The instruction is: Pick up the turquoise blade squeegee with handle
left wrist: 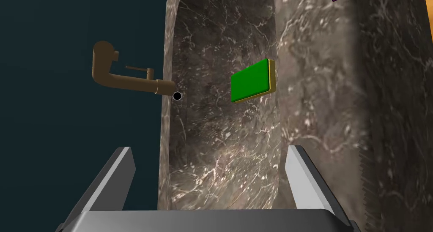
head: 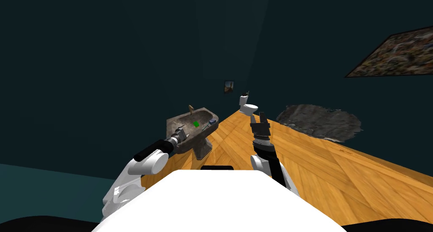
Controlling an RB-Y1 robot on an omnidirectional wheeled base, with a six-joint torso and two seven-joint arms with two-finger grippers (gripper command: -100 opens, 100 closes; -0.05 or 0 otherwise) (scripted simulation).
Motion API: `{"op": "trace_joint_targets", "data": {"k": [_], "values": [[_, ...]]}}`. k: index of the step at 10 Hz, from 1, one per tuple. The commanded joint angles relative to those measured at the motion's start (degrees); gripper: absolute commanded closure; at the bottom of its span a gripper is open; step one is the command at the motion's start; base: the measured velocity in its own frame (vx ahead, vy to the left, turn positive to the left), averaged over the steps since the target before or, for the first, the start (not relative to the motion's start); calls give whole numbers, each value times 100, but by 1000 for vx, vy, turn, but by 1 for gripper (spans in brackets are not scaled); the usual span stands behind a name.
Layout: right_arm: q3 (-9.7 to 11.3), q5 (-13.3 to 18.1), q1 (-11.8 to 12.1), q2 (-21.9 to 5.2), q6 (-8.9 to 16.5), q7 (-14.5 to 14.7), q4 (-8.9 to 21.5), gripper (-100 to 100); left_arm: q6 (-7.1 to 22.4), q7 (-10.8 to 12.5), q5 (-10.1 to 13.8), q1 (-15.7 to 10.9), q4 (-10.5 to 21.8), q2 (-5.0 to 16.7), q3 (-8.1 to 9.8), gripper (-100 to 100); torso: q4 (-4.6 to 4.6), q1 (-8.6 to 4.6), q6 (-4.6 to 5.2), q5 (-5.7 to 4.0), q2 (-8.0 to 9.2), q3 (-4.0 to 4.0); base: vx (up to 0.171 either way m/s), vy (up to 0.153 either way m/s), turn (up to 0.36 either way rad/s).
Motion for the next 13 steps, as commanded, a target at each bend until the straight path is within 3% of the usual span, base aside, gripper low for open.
{"op": "trace_joint_targets", "data": {"k": [1, 9, 10, 13], "values": [[0, 0, 0, 0, 0, 0, 0, 0, 286, 131, 77, -42, -5, -3, 38, -100, 0, 0, 0, 0, 0, 0, 75, -63, 98], [0, 0, 1, 0, 0, 0, 0, 0, 1489, 512, 306, -183, -2, 5, 155, -100, -3, -16, 0, -3, -14, -8, 94, -76, 53], [0, 0, 1, 0, 0, 0, 0, 0, 1517, 512, 306, -183, -2, 5, 155, -100, -4, -11, 0, -3, -17, -10, 57, -32, -1], [0, 0, 0, 0, 0, 0, 0, 0, 2041, 750, 441, -275, -5, 22, 223, -100, -2, -5, 0, -1, -11, -6, 92, -74, 63]]}}
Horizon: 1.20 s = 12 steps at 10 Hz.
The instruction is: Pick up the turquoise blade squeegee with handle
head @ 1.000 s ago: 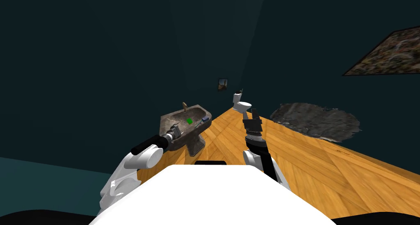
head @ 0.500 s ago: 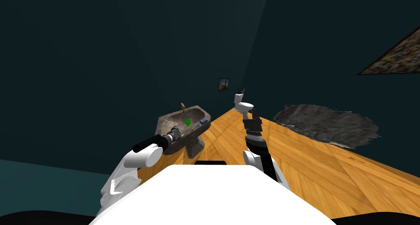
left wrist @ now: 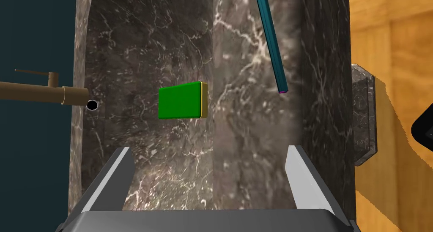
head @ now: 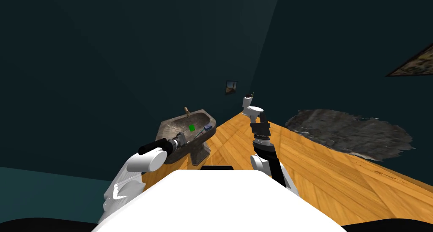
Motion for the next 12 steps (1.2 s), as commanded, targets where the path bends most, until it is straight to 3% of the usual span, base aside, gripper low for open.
{"op": "trace_joint_targets", "data": {"k": [1, 8, 9, 12], "values": [[0, 0, 0, 0, 0, 0, 0, 0, 257, 69, 8, -35, 10, -7, -2, -100, 0, 0, 0, 0, 0, 0, 105, -86, 40], [0, 0, -1, 0, 0, 0, 0, 0, 1309, 471, 232, -193, -18, 82, 111, -100, 0, 10, 1, 1, 5, 2, 96, -79, 49], [0, 0, 0, 0, 0, 0, 0, 0, 1353, 471, 232, -193, -18, 82, 111, -100, 0, 12, 1, 2, 3, 1, 62, -61, 29], [0, 0, 0, 0, 0, 0, 0, 0, 1911, 679, 353, -271, -56, 177, 175, -100, 0, -1, 1, -1, -1, -1, 98, -95, 61]]}}
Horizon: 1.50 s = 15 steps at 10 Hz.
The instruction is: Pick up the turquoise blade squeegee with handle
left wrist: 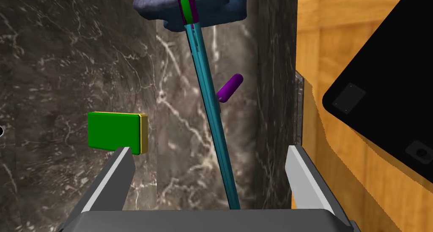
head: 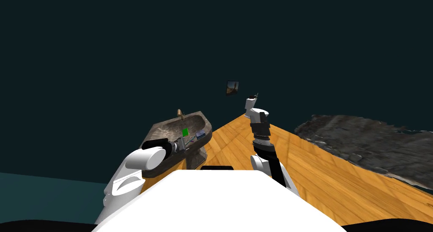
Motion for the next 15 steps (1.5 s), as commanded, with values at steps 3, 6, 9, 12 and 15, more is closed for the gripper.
{"op": "trace_joint_targets", "data": {"k": [3, 6, 9, 12, 15], "values": [[0, 0, 0, 0, 0, 0, 0, 0, 455, 144, 122, -80, 0, 124, 78, -100, 1, 9, 1, 1, 6, 3, 80, -81, 41], [-1, 0, -1, -1, 0, 0, 0, 0, 296, 76, 62, -103, 152, 91, 37, -100, 8, 42, 0, 9, 35, 20, 10, -11, -4], [-1, 0, -2, -1, 0, 0, 0, 0, 20, -55, -41, -183, 521, 57, -28, -100, 9, 38, 1, 9, 42, 24, -4, -21, -20], [-1, 0, -2, -1, 0, 0, 0, 0, 62, -32, -35, -194, 487, 62, -30, 100, 10, 45, 0, 9, 42, 24, -6, -8, 2], [-1, 0, -1, -1, 0, 0, 0, 0, 102, -27, -16, -169, 494, 48, -59, 100, 14, 80, 5, 7, -3, 4, -5, -4, 0]]}}
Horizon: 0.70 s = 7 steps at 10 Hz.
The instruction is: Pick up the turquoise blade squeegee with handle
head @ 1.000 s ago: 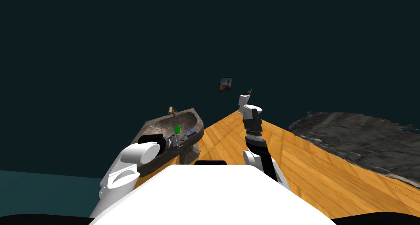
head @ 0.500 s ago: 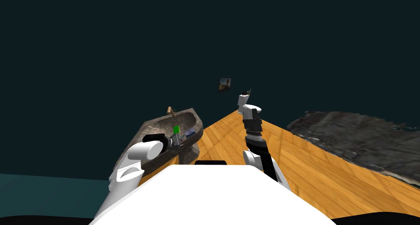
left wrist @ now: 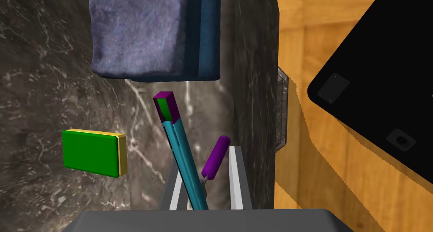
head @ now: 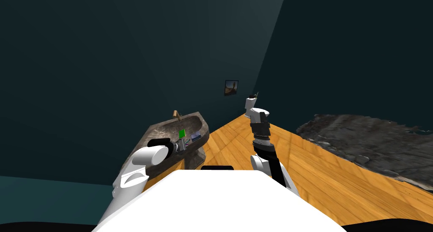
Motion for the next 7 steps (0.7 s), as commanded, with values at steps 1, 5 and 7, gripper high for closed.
{"op": "trace_joint_targets", "data": {"k": [1, 5, 7], "values": [[0, 0, 0, 0, 0, 0, 0, 0, 0, 0, 0, 0, 0, 0, 0, 0, 0, 0, 0, 0, 0, 0, 0, 0, 0], [0, 0, 0, 0, 0, 0, 0, 0, 310, 159, 121, 100, -501, 58, 125, 100, 2, 11, -2, 0, -3, 0, 13, 27, 17], [0, 0, 0, 0, 0, 0, 0, 0, 277, 146, 102, 78, -440, 53, 110, 0, 4, 4, -1, -1, 2, 3, 1, 5, 2]]}}
